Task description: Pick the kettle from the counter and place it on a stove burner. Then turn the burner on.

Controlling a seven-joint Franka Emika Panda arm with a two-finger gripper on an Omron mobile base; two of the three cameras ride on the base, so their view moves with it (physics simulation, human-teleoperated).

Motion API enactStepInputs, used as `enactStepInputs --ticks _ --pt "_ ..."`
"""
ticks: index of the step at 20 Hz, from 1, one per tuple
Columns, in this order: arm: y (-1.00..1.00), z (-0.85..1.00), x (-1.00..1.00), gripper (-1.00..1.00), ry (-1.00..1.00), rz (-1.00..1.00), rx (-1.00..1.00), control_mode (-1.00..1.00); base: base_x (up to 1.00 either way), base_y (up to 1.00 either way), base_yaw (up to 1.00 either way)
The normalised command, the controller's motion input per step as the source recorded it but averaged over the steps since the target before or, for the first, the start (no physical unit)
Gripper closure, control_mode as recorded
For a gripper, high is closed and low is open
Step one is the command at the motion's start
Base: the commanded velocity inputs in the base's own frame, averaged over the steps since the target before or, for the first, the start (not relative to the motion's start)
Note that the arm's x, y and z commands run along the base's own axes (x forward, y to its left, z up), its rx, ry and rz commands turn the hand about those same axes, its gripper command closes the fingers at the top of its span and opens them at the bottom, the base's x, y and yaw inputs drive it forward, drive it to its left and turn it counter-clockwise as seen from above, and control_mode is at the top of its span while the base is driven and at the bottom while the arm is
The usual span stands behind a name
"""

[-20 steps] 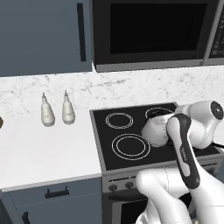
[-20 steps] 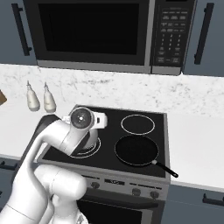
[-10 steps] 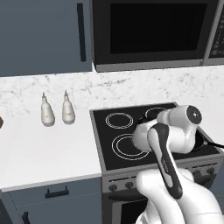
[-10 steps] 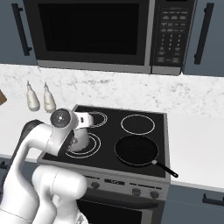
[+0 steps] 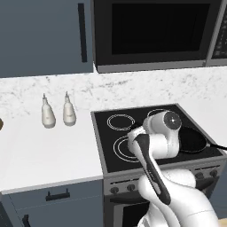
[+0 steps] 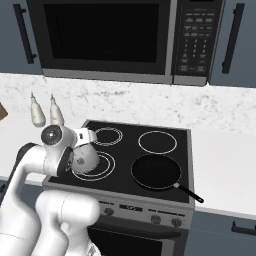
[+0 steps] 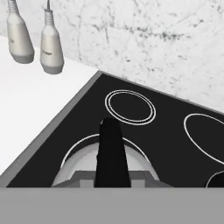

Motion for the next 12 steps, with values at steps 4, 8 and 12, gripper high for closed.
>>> enactStepInputs --ticks 4,8,12 --pt "0.13 -0.24 0.29 1.0 0.0 0.0 -0.05 -1.0 0.0 0.0 0.0" --pt "0.04 -0.21 0.31 1.0 0.0 0.0 0.0 -1.0 0.0 0.0 0.0" --pt "0.0 -0.27 0.19 1.0 0.03 0.0 0.0 -1.0 0.0 0.0 0.0"
